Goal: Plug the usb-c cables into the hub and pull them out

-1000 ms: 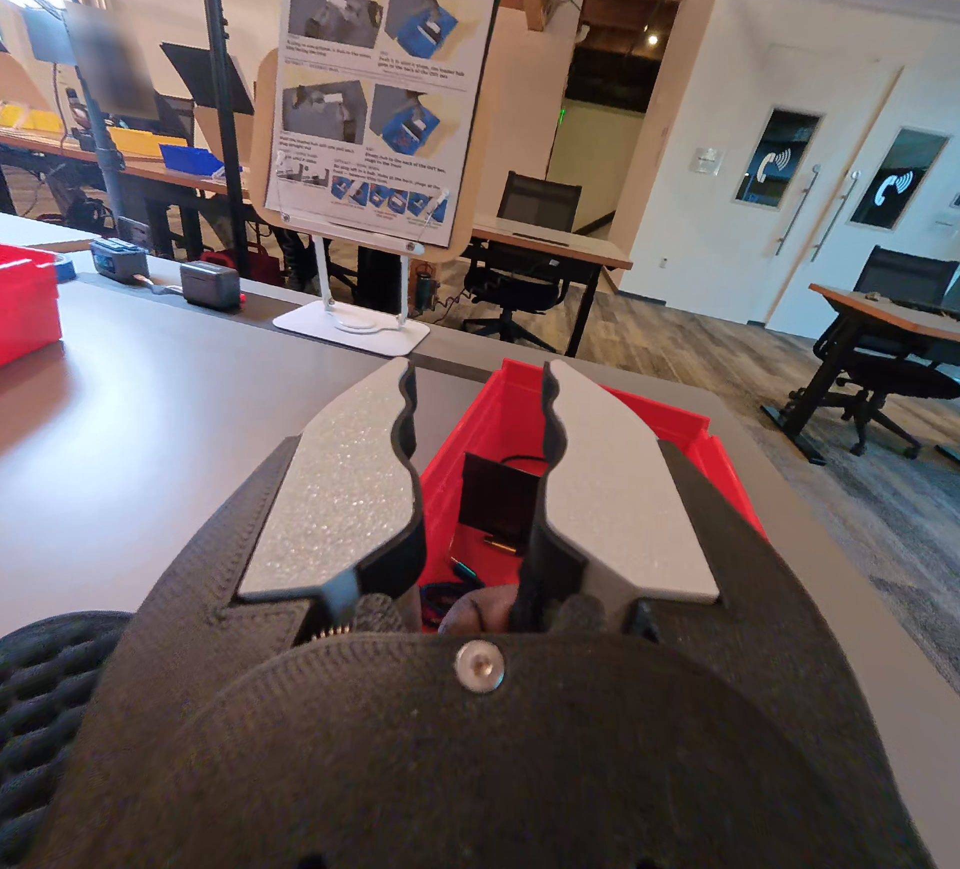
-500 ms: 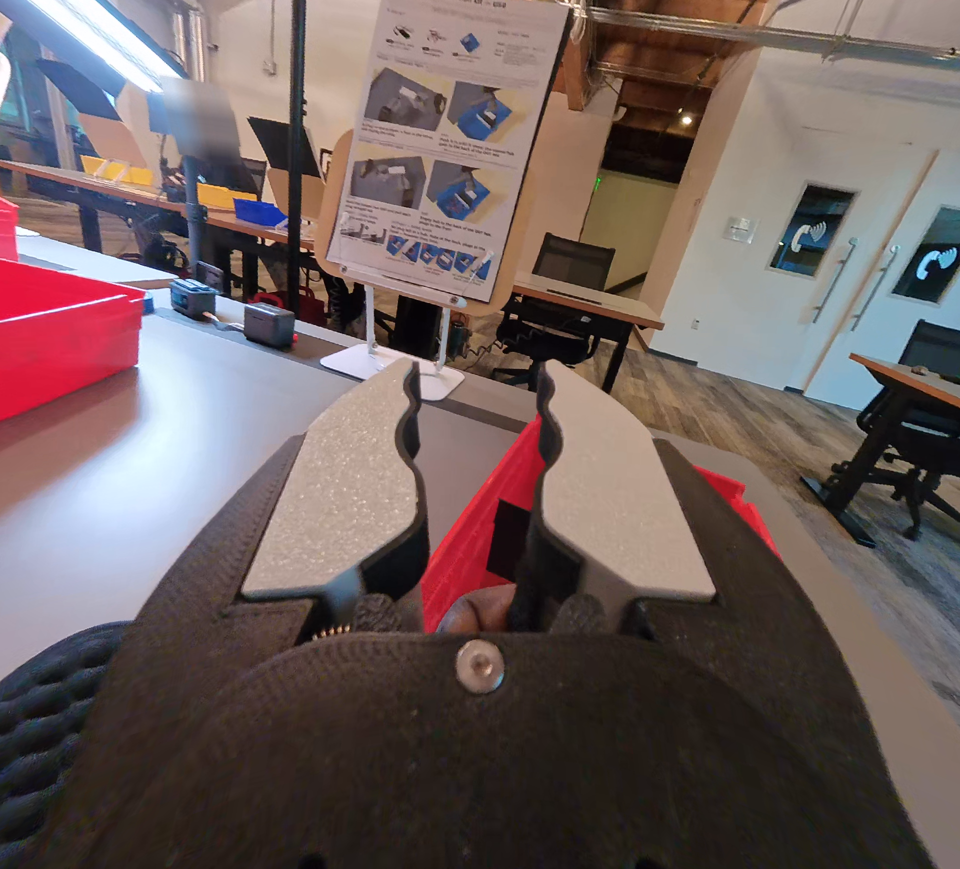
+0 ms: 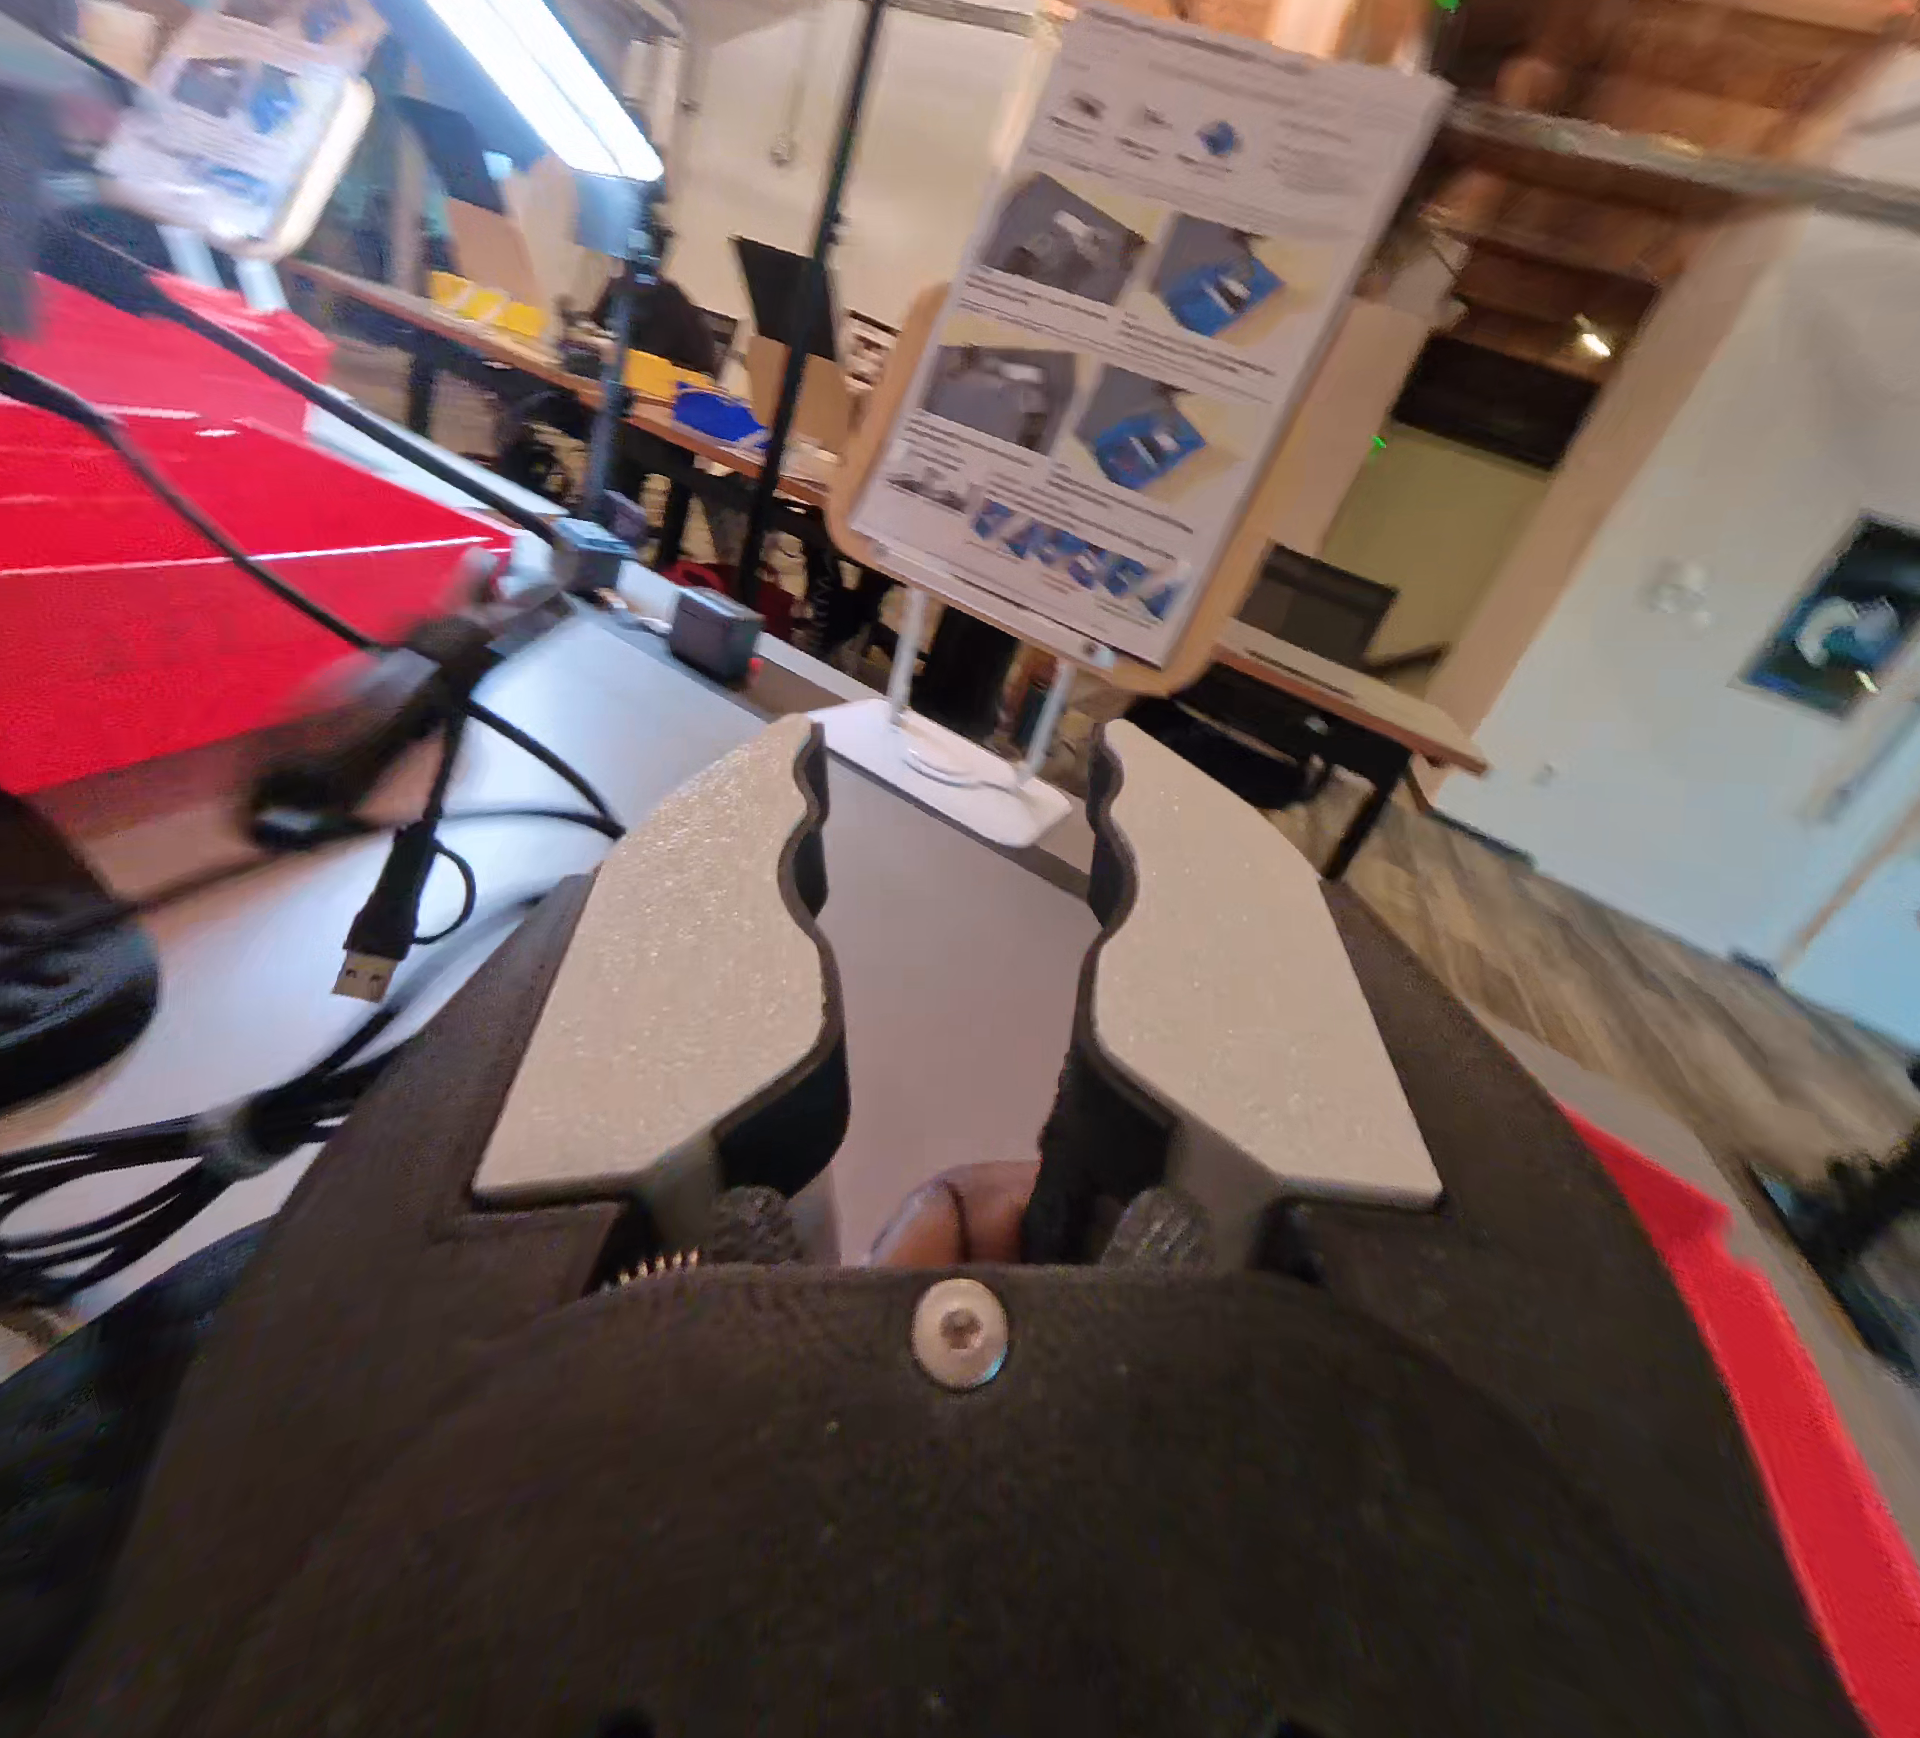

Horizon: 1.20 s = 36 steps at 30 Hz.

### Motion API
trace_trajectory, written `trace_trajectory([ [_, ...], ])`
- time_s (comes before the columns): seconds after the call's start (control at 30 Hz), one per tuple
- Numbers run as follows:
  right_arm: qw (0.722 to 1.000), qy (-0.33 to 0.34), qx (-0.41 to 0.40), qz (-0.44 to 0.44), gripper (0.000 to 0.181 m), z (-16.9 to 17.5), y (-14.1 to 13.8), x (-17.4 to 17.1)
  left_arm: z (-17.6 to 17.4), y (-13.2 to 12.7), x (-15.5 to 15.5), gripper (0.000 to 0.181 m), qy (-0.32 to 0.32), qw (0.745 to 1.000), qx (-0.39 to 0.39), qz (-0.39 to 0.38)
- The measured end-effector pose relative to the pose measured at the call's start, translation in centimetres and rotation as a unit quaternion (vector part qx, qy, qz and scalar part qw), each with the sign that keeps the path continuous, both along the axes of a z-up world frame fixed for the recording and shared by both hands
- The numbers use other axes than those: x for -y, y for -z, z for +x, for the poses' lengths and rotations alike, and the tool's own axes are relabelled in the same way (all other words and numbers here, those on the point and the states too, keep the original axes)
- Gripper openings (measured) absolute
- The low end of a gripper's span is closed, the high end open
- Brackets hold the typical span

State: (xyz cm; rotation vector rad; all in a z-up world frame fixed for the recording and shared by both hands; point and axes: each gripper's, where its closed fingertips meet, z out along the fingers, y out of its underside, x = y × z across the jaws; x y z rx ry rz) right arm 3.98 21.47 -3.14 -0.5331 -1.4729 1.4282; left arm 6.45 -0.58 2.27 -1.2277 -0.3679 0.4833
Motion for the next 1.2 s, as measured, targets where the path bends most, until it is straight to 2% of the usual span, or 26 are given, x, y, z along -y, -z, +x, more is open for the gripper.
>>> trace_trajectory([
  [0.1,0.996,-0.064,-0.049,0.04,0.04,1.2,-0.8,4.9,-1.7,4.2,0.0,0.008,0.017,0.995,0.093,0.025],
  [0.2,0.978,-0.15,-0.095,0.11,0.029,2.9,-0.8,11.1,-2.7,7.6,-0.6,0.009,0.043,0.984,0.17,0.036],
  [0.27,0.962,-0.185,-0.095,0.178,0.028,3.1,1.1,14.7,-2.5,8.6,-1.0,0.008,0.071,0.975,0.204,0.059],
  [0.37,0.942,-0.228,-0.028,0.246,0.029,2.5,6.3,18.6,-2.3,9.5,-1.4,0.008,0.089,0.965,0.233,0.082],
  [0.43,0.933,-0.192,-0.061,0.3,0.032,1.4,7.8,19.3,-1.9,10.2,-1.6,0.009,0.095,0.963,0.241,0.081],
  [0.57,0.913,-0.23,-0.069,0.33,0.028,2.5,9.7,21.2,-1.8,11.1,-1.5,0.009,0.094,0.96,0.25,0.085],
  [0.63,0.908,-0.218,-0.09,0.347,0.016,2.4,10.0,21.6,-1.5,11.6,-1.7,0.009,0.105,0.957,0.26,0.081],
  [0.77,0.887,-0.208,-0.103,0.399,0.013,2.1,11.2,21.7,-1.4,12.7,-1.9,0.01,0.118,0.947,0.287,0.08],
  [0.83,0.894,-0.225,-0.075,0.38,0.013,2.1,11.2,21.5,-0.8,13.2,-1.9,0.013,0.137,0.944,0.292,0.073],
  [0.9,0.903,-0.225,-0.059,0.36,0.013,1.7,10.8,21.2,0.1,14.8,-2.0,0.027,0.143,0.944,0.296,0.036],
  [0.93,0.907,-0.225,-0.053,0.353,0.013,1.5,10.7,21.0,0.3,15.6,-2.1,0.028,0.136,0.945,0.296,0.017],
  [1.07,0.897,-0.232,-0.058,0.371,0.013,1.9,11.5,21.2,0.2,15.4,-1.8,0.009,0.097,0.962,0.254,0.013],
  [1.2,0.889,-0.22,-0.074,0.394,0.013,1.8,12.2,21.2,0.2,16.2,-1.6,0.01,0.071,0.965,0.251,-0.029],
])
